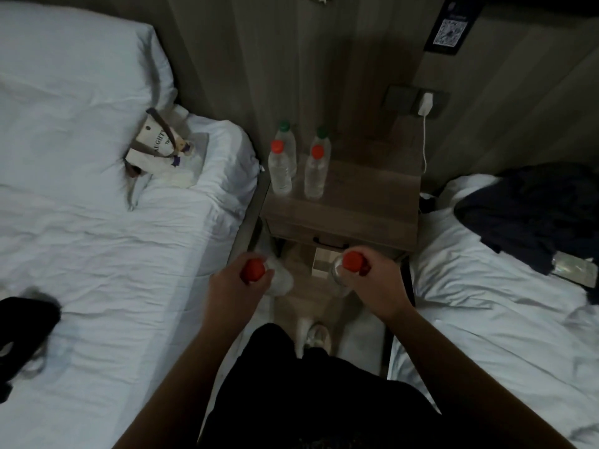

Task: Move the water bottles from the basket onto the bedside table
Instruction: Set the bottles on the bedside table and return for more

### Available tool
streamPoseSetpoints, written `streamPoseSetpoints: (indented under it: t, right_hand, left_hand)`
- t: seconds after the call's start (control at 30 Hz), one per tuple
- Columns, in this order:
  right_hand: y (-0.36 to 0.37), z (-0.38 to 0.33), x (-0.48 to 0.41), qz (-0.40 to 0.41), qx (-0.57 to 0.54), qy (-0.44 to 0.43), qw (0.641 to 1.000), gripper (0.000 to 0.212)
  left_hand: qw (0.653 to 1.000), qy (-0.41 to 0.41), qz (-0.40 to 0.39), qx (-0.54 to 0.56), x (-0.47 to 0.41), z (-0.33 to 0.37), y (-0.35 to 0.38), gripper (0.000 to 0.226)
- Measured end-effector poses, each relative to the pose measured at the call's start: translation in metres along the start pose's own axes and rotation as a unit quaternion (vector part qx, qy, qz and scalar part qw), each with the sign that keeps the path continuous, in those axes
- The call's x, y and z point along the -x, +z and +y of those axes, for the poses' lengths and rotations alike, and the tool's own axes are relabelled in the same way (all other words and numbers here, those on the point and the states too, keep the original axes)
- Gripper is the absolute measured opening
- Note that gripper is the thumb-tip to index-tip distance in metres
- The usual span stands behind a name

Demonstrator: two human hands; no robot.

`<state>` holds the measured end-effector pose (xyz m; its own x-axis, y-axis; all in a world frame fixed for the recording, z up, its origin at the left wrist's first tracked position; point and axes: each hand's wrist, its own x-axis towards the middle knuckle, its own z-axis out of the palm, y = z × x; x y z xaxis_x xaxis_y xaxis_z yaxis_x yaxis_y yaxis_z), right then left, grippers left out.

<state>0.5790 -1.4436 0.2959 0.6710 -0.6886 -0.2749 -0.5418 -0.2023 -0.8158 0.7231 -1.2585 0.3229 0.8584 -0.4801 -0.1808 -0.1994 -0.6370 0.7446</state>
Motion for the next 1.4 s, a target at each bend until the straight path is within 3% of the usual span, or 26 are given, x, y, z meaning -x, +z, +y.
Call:
streamPoseSetpoints:
  t: [0.3, 0.47, 0.63, 0.87, 1.4]
  right_hand:
    - [0.014, -0.019, -0.068, -0.017, 0.013, 0.042, 0.999, 0.024]
    - [0.028, -0.03, -0.116, -0.021, 0.079, 0.098, 0.992, 0.034]
    - [0.044, -0.047, -0.162, 0.003, 0.073, 0.138, 0.988, 0.042]
    - [0.063, -0.059, -0.212, 0.023, 0.069, 0.173, 0.982, 0.03]
    - [0.083, -0.065, -0.266, 0.013, 0.088, 0.205, 0.975, 0.038]
  left_hand:
    - [0.999, -0.005, -0.033, -0.024, -0.088, 0.006, 0.005, 0.023]
    - [0.995, 0.022, -0.081, -0.056, -0.162, 0.011, 0.007, 0.028]
    - [0.985, 0.05, -0.146, -0.075, -0.228, 0.012, 0.015, 0.03]
    - [0.967, 0.086, -0.215, -0.103, -0.293, 0.007, 0.029, 0.037]
    - [0.945, 0.096, -0.298, -0.093, -0.349, -0.011, 0.049, 0.03]
